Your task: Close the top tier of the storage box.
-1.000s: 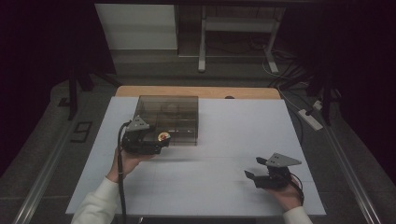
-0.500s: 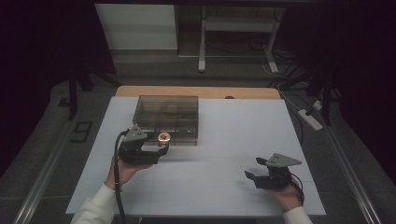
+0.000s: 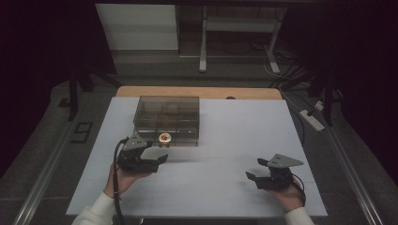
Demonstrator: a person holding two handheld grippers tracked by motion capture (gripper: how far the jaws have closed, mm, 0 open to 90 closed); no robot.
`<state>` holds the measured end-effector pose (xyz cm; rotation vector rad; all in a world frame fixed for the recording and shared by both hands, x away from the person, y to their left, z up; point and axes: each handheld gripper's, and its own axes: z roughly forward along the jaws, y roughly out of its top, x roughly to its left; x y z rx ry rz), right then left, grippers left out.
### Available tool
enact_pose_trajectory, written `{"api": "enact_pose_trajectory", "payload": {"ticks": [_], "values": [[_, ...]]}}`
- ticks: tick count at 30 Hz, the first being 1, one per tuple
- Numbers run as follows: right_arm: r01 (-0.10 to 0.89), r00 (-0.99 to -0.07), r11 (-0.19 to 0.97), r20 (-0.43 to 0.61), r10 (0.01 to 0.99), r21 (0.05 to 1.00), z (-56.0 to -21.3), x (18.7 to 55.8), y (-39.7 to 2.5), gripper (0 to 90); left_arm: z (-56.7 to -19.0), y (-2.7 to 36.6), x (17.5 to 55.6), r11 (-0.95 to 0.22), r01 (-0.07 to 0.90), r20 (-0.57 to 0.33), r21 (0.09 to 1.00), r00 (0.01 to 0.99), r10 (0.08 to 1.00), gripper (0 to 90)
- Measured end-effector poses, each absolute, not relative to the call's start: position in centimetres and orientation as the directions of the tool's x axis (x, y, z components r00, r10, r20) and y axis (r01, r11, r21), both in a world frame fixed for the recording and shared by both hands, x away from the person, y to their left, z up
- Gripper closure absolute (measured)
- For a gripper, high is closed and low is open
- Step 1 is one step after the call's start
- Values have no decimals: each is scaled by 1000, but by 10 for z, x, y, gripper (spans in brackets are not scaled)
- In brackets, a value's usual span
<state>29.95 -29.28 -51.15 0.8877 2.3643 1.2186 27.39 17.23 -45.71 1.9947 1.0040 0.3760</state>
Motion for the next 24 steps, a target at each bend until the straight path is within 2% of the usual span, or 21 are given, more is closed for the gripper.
{"api": "enact_pose_trajectory", "payload": {"ticks": [6, 10, 14, 21, 24], "values": [[375, -749, 436, -10, 663, 818, -512, 300, -293, 257, -460, 173, 270, -311, 517, -104, 797, 625, 773, 215], [375, -749, 441, -14, 663, 815, -512, 300, -292, 256, -463, 174, 268, -306, 514, -100, 801, 619, 779, 257], [373, -750, 440, -14, 662, 816, -512, 300, -292, 256, -465, 177, 266, -290, 514, -99, 807, 602, 792, 401], [374, -750, 441, -14, 662, 816, -513, 302, -291, 257, -473, 183, 267, -276, 525, -91, 805, 569, 817, 760], [374, -750, 442, -15, 662, 815, -513, 302, -291, 257, -478, 186, 270, -276, 540, -89, 795, 554, 828, 884]]}}
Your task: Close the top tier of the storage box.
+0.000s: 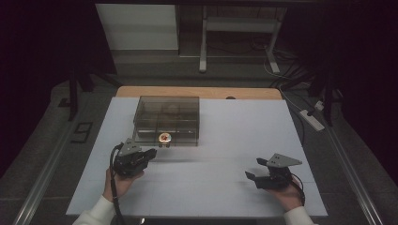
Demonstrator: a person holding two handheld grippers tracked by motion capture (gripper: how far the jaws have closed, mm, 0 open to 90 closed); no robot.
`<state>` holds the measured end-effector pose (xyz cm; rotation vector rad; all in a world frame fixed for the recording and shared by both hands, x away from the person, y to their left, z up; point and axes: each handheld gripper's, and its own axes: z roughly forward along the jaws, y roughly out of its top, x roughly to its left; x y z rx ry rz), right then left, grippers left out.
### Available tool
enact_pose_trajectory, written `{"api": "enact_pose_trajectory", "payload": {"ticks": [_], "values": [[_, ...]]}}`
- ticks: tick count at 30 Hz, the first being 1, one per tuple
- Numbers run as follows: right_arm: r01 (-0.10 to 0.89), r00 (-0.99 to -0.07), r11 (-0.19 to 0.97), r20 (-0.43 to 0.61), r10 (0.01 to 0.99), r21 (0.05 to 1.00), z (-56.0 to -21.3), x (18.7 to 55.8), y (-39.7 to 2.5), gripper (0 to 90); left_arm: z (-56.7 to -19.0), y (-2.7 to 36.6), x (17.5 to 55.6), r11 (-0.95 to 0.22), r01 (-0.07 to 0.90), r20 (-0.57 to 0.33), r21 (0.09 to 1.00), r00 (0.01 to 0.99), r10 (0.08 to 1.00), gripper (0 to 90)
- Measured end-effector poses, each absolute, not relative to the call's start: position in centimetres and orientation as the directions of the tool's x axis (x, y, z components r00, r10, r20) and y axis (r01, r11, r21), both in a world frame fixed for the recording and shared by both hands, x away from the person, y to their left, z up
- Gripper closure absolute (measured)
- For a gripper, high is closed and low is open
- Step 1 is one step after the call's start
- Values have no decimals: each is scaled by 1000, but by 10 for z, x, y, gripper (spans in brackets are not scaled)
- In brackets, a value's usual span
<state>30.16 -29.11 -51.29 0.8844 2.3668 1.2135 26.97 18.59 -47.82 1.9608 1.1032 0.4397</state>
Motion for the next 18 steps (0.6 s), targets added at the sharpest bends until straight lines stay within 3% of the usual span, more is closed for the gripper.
{"api": "enact_pose_trajectory", "payload": {"ticks": [18], "values": [[379, -746, 443, -16, 666, 812, -513, 302, -293, 256, -487, 183, 286, -276, 529, -71, 802, 544, 836, 886]]}}
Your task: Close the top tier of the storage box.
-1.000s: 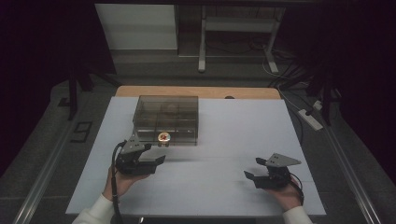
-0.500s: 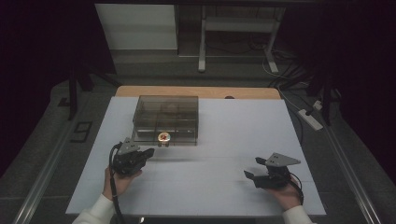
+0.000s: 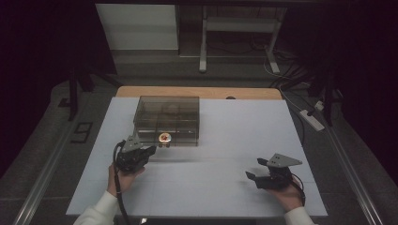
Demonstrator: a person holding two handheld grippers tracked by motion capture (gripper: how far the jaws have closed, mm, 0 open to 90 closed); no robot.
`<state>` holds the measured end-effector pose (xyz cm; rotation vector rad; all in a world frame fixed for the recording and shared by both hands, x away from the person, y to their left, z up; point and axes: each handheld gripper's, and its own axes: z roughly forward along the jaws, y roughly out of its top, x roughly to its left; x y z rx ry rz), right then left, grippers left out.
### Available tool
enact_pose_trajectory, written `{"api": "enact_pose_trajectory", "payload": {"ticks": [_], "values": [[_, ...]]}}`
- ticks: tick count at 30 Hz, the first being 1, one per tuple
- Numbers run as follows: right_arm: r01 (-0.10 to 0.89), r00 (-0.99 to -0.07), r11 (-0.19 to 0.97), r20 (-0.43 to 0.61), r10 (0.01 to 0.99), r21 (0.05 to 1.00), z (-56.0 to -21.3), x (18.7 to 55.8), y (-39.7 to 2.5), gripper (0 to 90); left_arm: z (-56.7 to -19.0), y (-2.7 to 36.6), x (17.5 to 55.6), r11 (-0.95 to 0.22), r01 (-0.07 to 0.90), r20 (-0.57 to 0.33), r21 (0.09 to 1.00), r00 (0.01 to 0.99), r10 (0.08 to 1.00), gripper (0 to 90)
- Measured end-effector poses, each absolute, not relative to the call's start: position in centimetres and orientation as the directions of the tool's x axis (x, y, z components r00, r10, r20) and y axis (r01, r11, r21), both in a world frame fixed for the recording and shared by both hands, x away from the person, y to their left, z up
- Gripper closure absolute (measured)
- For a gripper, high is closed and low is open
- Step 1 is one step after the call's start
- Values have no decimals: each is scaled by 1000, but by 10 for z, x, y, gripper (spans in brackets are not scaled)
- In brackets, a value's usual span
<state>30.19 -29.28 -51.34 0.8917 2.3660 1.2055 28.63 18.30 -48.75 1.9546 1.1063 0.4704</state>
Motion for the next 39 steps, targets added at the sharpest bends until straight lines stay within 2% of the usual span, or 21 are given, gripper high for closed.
{"api": "enact_pose_trajectory", "payload": {"ticks": [39], "values": [[375, -740, 448, -29, 672, 812, -514, 300, -294, 256, -491, 175, 303, -306, 516, -30, 800, 543, 839, 887]]}}
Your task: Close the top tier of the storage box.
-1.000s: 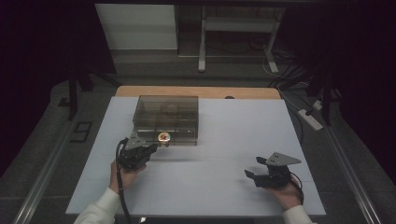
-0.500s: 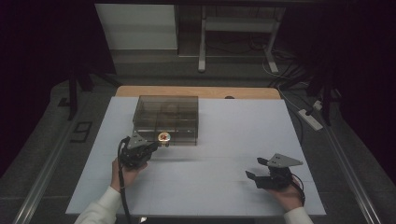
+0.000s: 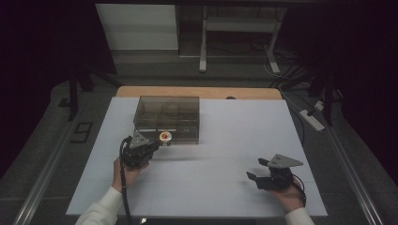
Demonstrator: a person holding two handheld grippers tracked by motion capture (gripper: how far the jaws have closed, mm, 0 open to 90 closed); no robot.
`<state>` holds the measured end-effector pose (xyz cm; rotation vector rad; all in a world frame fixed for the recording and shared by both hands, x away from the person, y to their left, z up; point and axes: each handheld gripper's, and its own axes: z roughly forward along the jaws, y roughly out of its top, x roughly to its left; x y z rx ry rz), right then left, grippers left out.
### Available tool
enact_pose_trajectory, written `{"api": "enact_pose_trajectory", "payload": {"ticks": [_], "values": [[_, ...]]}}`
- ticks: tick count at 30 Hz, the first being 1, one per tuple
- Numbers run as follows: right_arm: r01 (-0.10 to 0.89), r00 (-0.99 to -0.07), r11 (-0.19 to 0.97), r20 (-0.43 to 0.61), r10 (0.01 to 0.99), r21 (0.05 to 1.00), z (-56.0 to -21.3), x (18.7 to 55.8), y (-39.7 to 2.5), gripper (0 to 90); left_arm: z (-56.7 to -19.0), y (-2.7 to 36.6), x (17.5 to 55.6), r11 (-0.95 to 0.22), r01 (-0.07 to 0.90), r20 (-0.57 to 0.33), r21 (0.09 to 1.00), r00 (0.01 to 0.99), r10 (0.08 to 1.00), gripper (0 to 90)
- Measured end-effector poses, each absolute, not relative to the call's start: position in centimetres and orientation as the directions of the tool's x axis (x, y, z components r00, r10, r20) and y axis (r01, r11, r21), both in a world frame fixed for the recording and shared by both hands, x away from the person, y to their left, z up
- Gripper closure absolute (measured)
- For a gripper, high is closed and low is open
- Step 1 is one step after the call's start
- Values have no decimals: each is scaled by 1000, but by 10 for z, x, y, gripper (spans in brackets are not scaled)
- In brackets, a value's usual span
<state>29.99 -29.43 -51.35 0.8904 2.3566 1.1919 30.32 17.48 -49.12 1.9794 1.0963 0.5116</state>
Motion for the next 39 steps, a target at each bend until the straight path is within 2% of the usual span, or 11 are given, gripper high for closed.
{"api": "enact_pose_trajectory", "payload": {"ticks": [39], "values": [[377, -743, 456, -31, 669, 806, -515, 302, -293, 256, -489, 173, 319, -289, 515, -26, 807, 519, 854, 886]]}}
